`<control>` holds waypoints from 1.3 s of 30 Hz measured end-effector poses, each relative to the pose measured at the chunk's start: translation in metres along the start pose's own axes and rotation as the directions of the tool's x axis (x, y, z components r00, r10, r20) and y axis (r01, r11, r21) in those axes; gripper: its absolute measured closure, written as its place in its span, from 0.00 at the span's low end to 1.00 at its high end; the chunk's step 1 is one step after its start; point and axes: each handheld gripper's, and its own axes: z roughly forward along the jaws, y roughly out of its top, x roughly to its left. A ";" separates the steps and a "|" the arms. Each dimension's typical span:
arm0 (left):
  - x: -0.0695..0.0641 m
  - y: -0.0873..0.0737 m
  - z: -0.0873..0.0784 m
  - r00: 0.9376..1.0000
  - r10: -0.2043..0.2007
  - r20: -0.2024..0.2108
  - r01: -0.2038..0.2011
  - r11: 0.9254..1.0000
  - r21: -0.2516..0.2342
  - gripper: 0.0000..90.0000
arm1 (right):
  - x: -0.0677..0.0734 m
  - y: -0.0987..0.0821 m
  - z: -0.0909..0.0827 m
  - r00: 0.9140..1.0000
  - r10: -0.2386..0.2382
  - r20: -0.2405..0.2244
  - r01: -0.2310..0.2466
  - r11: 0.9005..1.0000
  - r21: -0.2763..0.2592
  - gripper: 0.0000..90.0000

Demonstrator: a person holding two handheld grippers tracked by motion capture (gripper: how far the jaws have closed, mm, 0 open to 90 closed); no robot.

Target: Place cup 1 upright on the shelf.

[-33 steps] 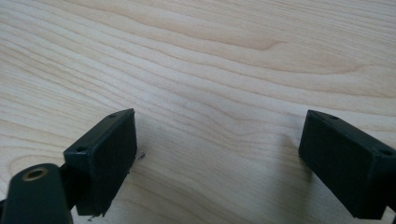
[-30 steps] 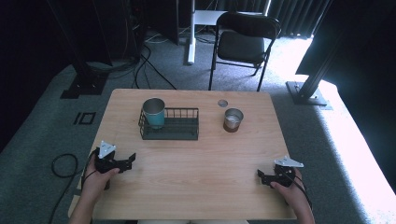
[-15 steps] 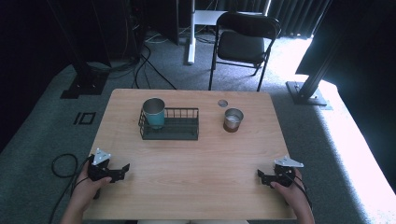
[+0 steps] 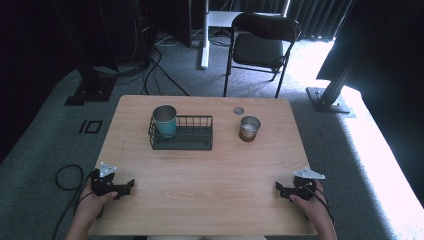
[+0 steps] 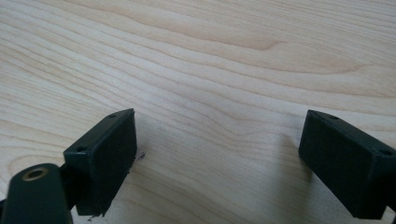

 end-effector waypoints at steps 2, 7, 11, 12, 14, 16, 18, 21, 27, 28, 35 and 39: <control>0.001 -0.001 -0.001 1.000 0.001 -0.002 -0.001 1.000 0.008 0.02 | 0.000 0.000 0.000 1.000 0.000 0.000 0.000 1.000 0.000 0.12; 0.000 0.000 0.000 1.000 0.000 -0.003 0.000 1.000 0.007 0.02 | 0.000 0.000 0.000 1.000 0.000 0.000 0.000 1.000 0.000 0.12; -0.001 -0.001 0.000 1.000 -0.008 -0.008 0.008 1.000 0.005 0.02 | 0.000 0.000 0.000 1.000 0.000 0.000 0.000 1.000 -0.001 0.12; -0.002 -0.001 0.000 1.000 -0.014 -0.014 0.014 1.000 0.005 0.02 | 0.000 0.000 0.000 1.000 -0.001 0.000 0.001 1.000 -0.001 0.12; -0.004 -0.002 -0.001 0.999 -0.035 -0.036 0.035 0.999 0.005 0.02 | 0.000 0.000 0.000 1.000 0.000 0.000 0.000 1.000 0.000 0.12; -0.006 -0.001 -0.001 0.997 -0.051 -0.049 0.051 0.999 0.005 0.02 | 0.000 0.000 0.000 1.000 0.000 0.000 0.000 1.000 0.000 0.12; -0.007 0.000 0.000 0.996 -0.060 -0.060 0.061 0.998 0.005 0.02 | 0.000 0.000 0.000 1.000 0.001 0.000 -0.001 1.000 0.000 0.12; -0.007 0.001 0.001 0.997 -0.059 -0.057 0.060 0.998 0.004 0.02 | 0.000 0.000 0.000 1.000 0.002 0.000 -0.002 1.000 0.000 0.12; -0.007 0.001 0.001 0.997 -0.059 -0.057 0.060 0.998 0.003 0.02 | 0.000 0.000 0.000 1.000 0.001 0.000 -0.001 1.000 0.001 0.12; -0.007 0.001 0.001 0.997 -0.059 -0.057 0.059 0.998 0.003 0.02 | 0.000 0.000 0.000 1.000 0.001 0.000 -0.001 1.000 0.001 0.12; -0.007 0.001 0.001 0.997 -0.060 -0.057 0.060 0.998 0.003 0.02 | 0.001 -0.001 -0.001 1.000 -0.002 -0.003 0.002 1.000 0.002 0.13; -0.007 0.001 0.001 0.997 -0.060 -0.057 0.060 0.998 0.003 0.02 | 0.001 -0.001 -0.001 1.000 -0.002 -0.004 0.002 1.000 0.002 0.13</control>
